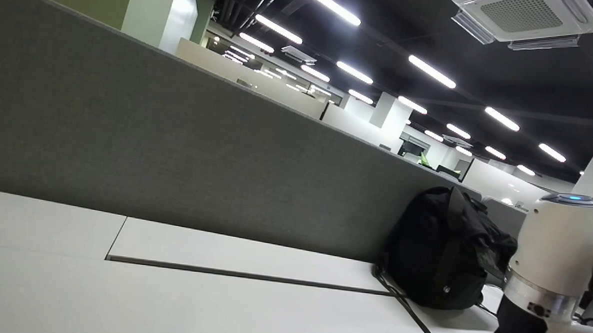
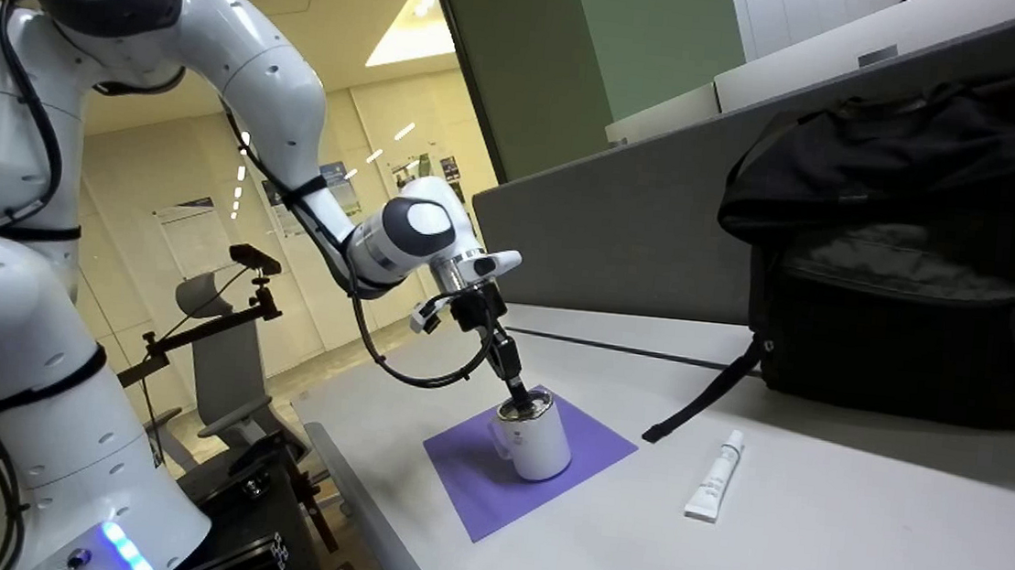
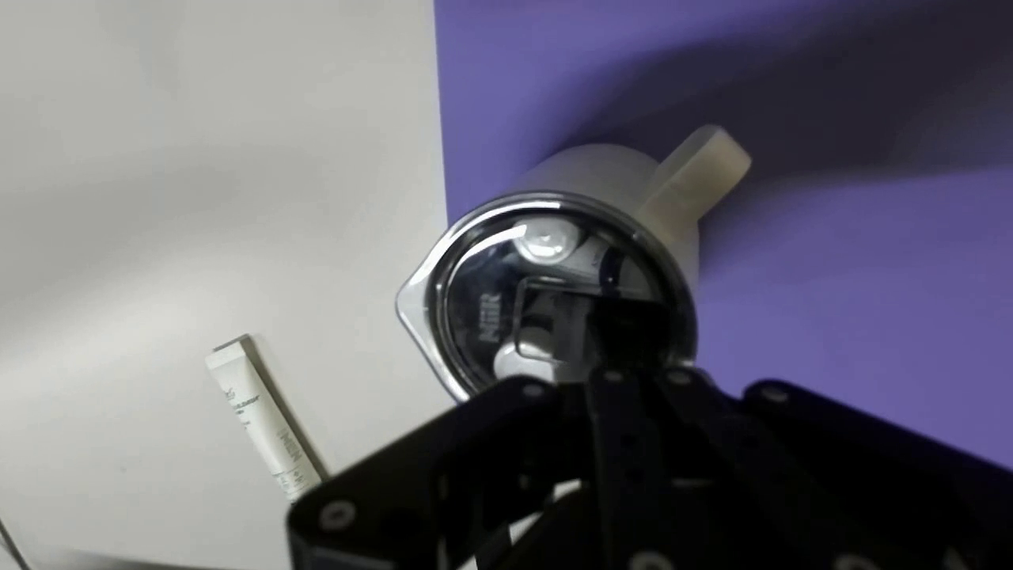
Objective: Move the black thing on top of the mug
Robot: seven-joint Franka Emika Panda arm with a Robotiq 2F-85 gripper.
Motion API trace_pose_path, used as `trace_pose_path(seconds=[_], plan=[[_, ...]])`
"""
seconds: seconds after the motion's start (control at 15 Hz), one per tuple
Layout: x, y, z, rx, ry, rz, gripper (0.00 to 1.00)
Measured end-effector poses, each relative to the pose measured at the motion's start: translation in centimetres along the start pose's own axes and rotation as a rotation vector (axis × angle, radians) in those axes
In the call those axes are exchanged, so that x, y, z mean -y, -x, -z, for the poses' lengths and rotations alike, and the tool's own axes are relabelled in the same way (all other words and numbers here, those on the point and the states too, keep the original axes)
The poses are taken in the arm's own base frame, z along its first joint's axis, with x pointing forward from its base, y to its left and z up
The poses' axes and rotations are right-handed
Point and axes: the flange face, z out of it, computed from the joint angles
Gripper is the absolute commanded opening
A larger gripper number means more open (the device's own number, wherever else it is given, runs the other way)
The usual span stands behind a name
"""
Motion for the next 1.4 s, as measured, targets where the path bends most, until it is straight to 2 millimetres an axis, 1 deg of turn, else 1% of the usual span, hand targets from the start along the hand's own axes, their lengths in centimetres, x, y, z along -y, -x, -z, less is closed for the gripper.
trace_pose_path(seconds=[0.33,0.73,1.13,1.27,1.4], plan=[[0.2,-0.6,-0.2,0.008,-0.003,-0.041,0.0],[-1.0,-0.7,-0.5,0.045,0.021,-0.074,0.0],[-1.2,-1.1,-0.5,0.069,0.04,-0.083,0.0],[-1.3,-1.6,-0.1,0.067,0.037,-0.086,0.0],[-1.7,-2.3,1.2,0.093,0.02,-0.074,0.0]])
